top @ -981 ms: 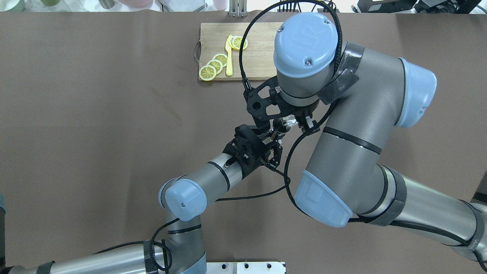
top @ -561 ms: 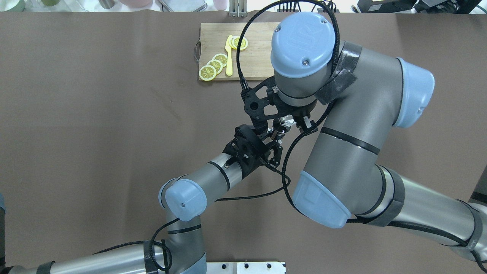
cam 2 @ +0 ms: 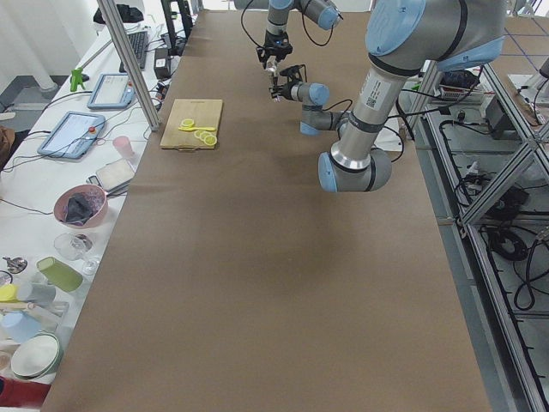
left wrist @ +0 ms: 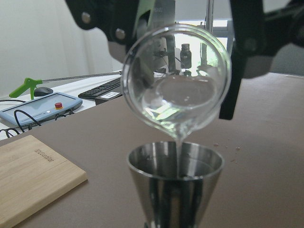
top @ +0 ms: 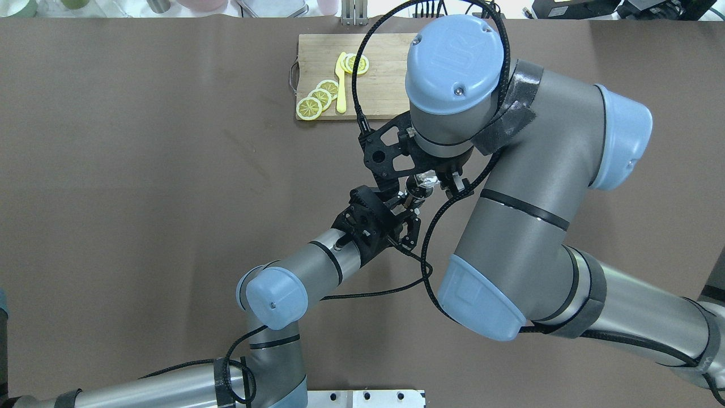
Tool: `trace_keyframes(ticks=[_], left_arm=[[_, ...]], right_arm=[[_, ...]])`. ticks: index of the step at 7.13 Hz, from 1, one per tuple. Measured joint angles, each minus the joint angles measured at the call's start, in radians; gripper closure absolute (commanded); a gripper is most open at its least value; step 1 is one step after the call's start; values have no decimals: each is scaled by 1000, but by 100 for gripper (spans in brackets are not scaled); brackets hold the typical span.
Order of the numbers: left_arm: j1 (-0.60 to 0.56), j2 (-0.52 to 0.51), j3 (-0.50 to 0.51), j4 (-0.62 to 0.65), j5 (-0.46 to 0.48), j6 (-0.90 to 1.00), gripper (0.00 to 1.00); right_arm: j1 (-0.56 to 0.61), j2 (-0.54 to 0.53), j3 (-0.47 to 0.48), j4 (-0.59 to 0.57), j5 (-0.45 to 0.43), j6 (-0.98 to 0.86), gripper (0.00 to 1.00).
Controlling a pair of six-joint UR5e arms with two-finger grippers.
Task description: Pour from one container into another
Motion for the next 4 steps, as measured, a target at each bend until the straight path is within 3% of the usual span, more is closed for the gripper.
trace_keyframes(ticks=[4], left_arm=[[-1, 0, 0, 0, 0, 1, 100]], right_arm=[[48, -2, 12, 10, 73, 3, 100]])
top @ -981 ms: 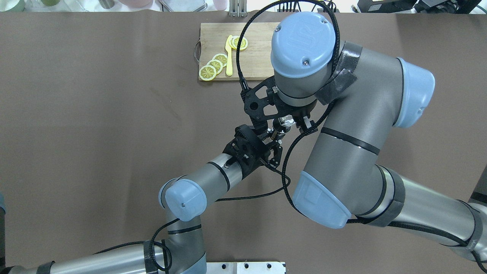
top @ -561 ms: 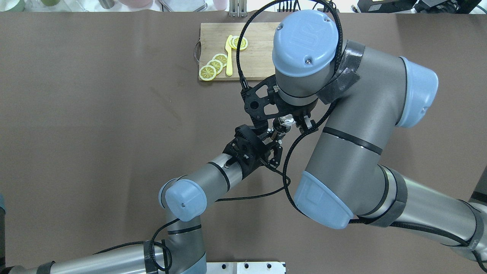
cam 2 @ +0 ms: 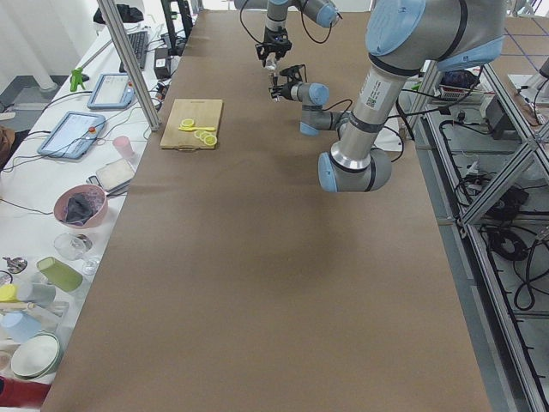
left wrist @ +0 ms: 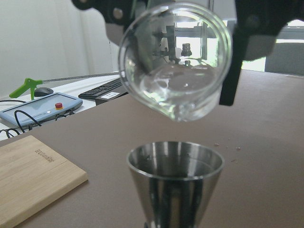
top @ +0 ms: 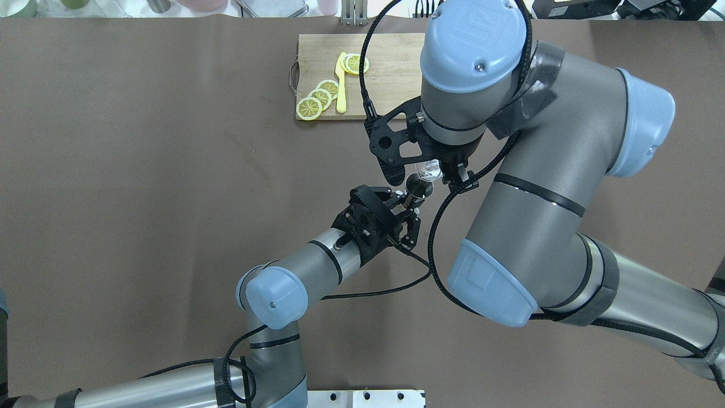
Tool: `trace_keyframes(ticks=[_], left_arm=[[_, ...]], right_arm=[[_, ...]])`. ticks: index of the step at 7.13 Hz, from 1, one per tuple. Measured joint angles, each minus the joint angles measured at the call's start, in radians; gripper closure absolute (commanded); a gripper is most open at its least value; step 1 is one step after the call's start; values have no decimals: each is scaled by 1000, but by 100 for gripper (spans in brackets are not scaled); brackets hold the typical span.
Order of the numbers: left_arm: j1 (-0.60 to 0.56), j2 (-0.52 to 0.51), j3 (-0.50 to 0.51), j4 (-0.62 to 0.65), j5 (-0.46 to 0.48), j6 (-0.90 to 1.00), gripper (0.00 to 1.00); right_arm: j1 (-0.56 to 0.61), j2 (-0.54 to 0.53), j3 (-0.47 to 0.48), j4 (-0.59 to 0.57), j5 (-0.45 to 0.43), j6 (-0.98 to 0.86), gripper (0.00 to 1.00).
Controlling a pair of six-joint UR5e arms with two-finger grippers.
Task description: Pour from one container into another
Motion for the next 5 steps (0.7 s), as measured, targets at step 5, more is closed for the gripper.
trace_keyframes(ticks=[5], left_arm=[[-2, 1, 0, 0, 0, 1, 100]], right_arm=[[200, -93, 23, 135, 241, 1, 100]])
